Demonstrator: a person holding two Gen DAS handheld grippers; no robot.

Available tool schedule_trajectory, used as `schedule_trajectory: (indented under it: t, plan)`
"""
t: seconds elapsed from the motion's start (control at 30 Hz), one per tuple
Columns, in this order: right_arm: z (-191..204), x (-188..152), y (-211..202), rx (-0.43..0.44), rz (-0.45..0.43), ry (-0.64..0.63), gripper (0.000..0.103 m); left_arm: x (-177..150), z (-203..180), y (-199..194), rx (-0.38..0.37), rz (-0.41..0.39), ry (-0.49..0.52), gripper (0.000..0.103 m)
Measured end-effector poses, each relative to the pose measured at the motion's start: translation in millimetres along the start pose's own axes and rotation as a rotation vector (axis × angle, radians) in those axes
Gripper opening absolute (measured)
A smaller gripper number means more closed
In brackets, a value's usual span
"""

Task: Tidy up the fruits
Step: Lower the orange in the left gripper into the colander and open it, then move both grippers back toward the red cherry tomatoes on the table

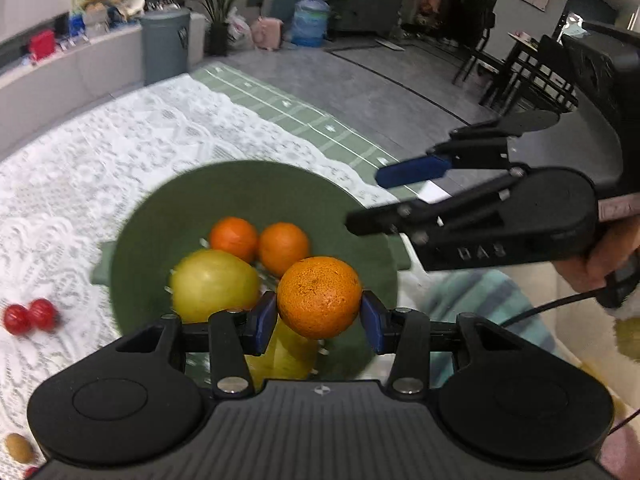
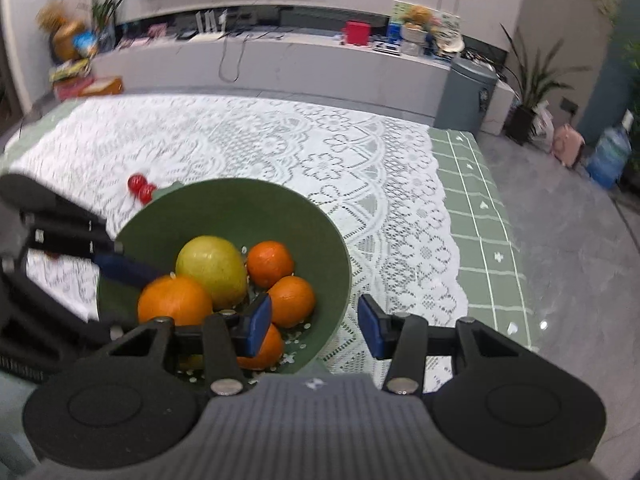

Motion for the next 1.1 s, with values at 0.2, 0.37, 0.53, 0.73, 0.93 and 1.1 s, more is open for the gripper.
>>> schedule_trajectory:
  t: [0.2, 0.37, 0.53, 0.73, 0.93, 1.1]
  plan:
    - [2, -7, 5, 0.005, 0.008, 0.033, 0.046, -4, -1, 12, -0.047, 0.032, -0.059, 0.051]
    - [1, -12, 8, 0.008, 0.024, 0.045, 0.046, -5, 0, 14, -0.046, 0.041, -0.054, 0.051]
    - [3, -14, 8, 0.016, 0.028, 0.042, 0.046, -5, 2, 14, -0.05, 0.037, -0.077, 0.052]
    - [4, -13, 7, 0.009, 0.021, 0.046, 0.046, -3, 8, 13, -0.008, 0.025, -0.101, 0.059]
    - [7, -11, 2, 0.003, 0.012, 0.048, 0.047, -1, 11, 7, 0.025, 0.005, -0.096, 0.064]
    - [11, -6, -6, -0.002, -0.01, 0.057, 0.053, -1, 11, -5, 0.04, -0.023, -0.089, 0.066]
Point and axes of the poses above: each gripper's, at about its wrist camera, not at the fingertips, and y roughly the way its jaws point, z to its left, x to its top, the point moved 9 cm from there along y, roughly the way its jaws point, and after that the axes turned 10 degrees about y, right-handed, at the moved point
